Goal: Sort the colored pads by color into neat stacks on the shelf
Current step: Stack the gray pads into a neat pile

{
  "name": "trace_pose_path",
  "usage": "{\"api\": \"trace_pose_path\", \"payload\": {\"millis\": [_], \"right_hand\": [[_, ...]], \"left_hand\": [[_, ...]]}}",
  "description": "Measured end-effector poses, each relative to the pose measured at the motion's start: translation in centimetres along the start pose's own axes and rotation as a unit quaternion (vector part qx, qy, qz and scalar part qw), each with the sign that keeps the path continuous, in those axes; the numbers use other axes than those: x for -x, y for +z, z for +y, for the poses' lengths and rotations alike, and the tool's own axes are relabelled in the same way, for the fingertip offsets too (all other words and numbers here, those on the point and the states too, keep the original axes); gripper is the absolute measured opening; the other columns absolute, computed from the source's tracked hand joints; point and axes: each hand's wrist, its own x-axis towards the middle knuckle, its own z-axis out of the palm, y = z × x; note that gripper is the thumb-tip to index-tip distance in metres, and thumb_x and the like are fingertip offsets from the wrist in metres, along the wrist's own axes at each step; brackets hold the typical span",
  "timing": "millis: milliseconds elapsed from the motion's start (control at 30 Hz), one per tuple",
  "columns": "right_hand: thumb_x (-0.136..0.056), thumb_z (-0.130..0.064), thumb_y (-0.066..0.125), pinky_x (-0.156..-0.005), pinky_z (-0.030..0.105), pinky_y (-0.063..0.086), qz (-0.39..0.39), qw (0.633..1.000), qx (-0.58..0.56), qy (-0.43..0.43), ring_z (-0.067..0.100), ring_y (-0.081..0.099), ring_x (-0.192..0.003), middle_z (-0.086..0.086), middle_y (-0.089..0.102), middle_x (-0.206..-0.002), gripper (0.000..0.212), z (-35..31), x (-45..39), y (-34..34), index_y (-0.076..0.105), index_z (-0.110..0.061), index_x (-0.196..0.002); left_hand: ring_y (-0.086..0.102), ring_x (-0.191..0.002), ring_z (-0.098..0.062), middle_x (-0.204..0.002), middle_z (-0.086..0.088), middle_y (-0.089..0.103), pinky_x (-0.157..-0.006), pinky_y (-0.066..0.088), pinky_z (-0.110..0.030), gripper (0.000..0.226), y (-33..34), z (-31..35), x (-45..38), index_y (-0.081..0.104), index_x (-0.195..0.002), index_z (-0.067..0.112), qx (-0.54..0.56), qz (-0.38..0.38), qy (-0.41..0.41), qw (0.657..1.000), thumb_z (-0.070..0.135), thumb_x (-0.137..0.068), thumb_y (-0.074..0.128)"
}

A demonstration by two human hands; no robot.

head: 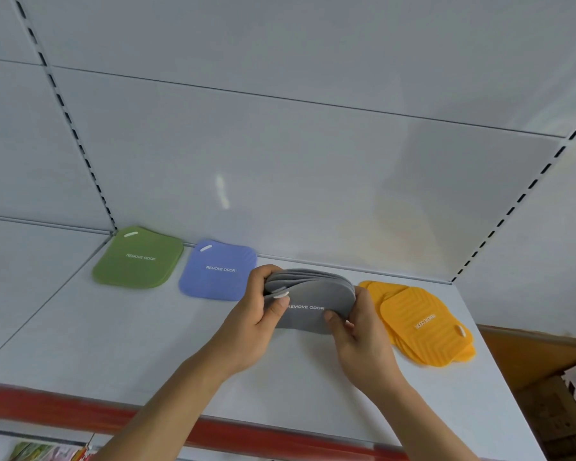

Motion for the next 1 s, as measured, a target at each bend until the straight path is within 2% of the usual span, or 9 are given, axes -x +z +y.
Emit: {"api": "trace_pose_path", "payload": {"millis": [133, 200, 300, 467, 600, 700, 833, 933, 1000], "right_hand": [[-0.099, -0.011, 0.064, -0.078, 0.038, 0.055, 0.026, 0.999, 0.029, 0.002, 0.009, 0.066, -0.094, -0.018, 0.065, -0.099, 0.027, 0.5, -0.5, 0.1, 0.051, -0.032, -0.110], [-0.099, -0.012, 0.064, -0.076, 0.031, 0.053, 0.029, 0.999, 0.043, 0.000, 0.007, 0.065, -0.092, -0.016, 0.066, -0.098, 0.029, 0.5, -0.6, 0.2, 0.050, -0.035, -0.109], [-0.099, -0.009, 0.064, -0.072, 0.014, 0.045, 0.029, 0.998, 0.062, -0.005, 0.002, 0.063, -0.091, -0.018, 0.064, -0.097, 0.034, 0.3, -0.6, 0.2, 0.047, -0.038, -0.104], [-0.099, -0.003, 0.060, -0.076, 0.005, 0.042, 0.041, 0.997, 0.061, -0.018, -0.009, 0.060, -0.098, -0.021, 0.061, -0.104, 0.033, -0.6, -0.6, 0.7, 0.047, -0.029, -0.115], [-0.101, -0.005, 0.058, -0.076, 0.005, 0.042, 0.044, 0.997, 0.066, -0.013, -0.013, 0.056, -0.100, -0.021, 0.059, -0.106, 0.032, -0.9, -1.3, 0.7, 0.045, -0.029, -0.118], [-0.101, -0.004, 0.058, -0.075, 0.004, 0.041, 0.046, 0.996, 0.075, -0.010, -0.013, 0.057, -0.097, -0.020, 0.059, -0.103, 0.033, -0.4, -1.2, 0.5, 0.044, -0.030, -0.116], [-0.100, -0.005, 0.061, -0.075, 0.007, 0.044, 0.036, 0.996, 0.081, -0.018, -0.010, 0.060, -0.097, -0.021, 0.060, -0.103, 0.033, 0.1, -0.9, 0.3, 0.046, -0.029, -0.117], [-0.099, -0.010, 0.062, -0.073, 0.012, 0.046, 0.029, 0.996, 0.083, -0.012, 0.000, 0.064, -0.093, -0.018, 0.065, -0.100, 0.034, 0.6, -0.9, -0.1, 0.045, -0.037, -0.110], [-0.099, -0.010, 0.063, -0.072, 0.011, 0.046, 0.018, 0.997, 0.079, -0.005, 0.000, 0.065, -0.092, -0.016, 0.067, -0.100, 0.031, 0.7, -0.9, -0.4, 0.047, -0.035, -0.108]], "left_hand": [[0.060, -0.119, -0.006, -0.128, 0.012, 0.061, -0.101, 0.044, -0.020, 0.026, 0.1, -0.1, -0.9, 0.041, -0.133, 0.034, -0.025, 0.005, 0.014, 1.000, 0.027, -0.109, 0.047], [0.060, -0.125, -0.007, -0.133, 0.011, 0.063, -0.105, 0.045, -0.024, 0.031, -0.1, -0.7, -1.3, 0.042, -0.140, 0.027, -0.025, 0.008, 0.008, 1.000, 0.028, -0.109, 0.048], [0.057, -0.129, -0.003, -0.136, 0.015, 0.064, -0.105, 0.043, -0.020, 0.028, -0.3, -1.3, -1.4, 0.048, -0.139, 0.026, -0.011, 0.000, -0.014, 1.000, 0.025, -0.111, 0.045], [0.058, -0.124, 0.000, -0.128, 0.013, 0.066, -0.101, 0.043, -0.015, 0.019, 1.1, -0.8, -1.5, 0.053, -0.125, 0.023, 0.019, 0.044, -0.023, 0.999, 0.024, -0.113, 0.039], [0.060, -0.112, 0.002, -0.116, 0.017, 0.066, -0.092, 0.043, -0.014, 0.016, 1.5, -0.1, -2.2, 0.053, -0.119, 0.026, 0.017, 0.072, -0.032, 0.997, 0.027, -0.113, 0.038], [0.060, -0.114, 0.003, -0.119, 0.020, 0.064, -0.095, 0.046, -0.016, 0.018, 1.4, -0.4, -1.8, 0.048, -0.126, 0.033, -0.029, 0.035, -0.029, 0.999, 0.024, -0.112, 0.039], [0.060, -0.112, 0.006, -0.120, 0.021, 0.064, -0.091, 0.044, -0.012, 0.022, 0.7, -0.9, -1.3, 0.044, -0.117, 0.039, -0.062, 0.014, -0.032, 0.997, 0.019, -0.111, 0.043], [0.061, -0.105, 0.001, -0.113, 0.016, 0.066, -0.090, 0.047, -0.021, 0.017, 0.5, -1.1, -1.2, 0.044, -0.112, 0.038, -0.085, 0.005, -0.039, 0.996, 0.022, -0.111, 0.044], [0.062, -0.101, -0.003, -0.109, 0.013, 0.067, -0.092, 0.049, -0.029, 0.012, 0.4, -1.2, -1.2, 0.045, -0.113, 0.036, -0.103, 0.002, -0.037, 0.994, 0.024, -0.111, 0.044]]}}
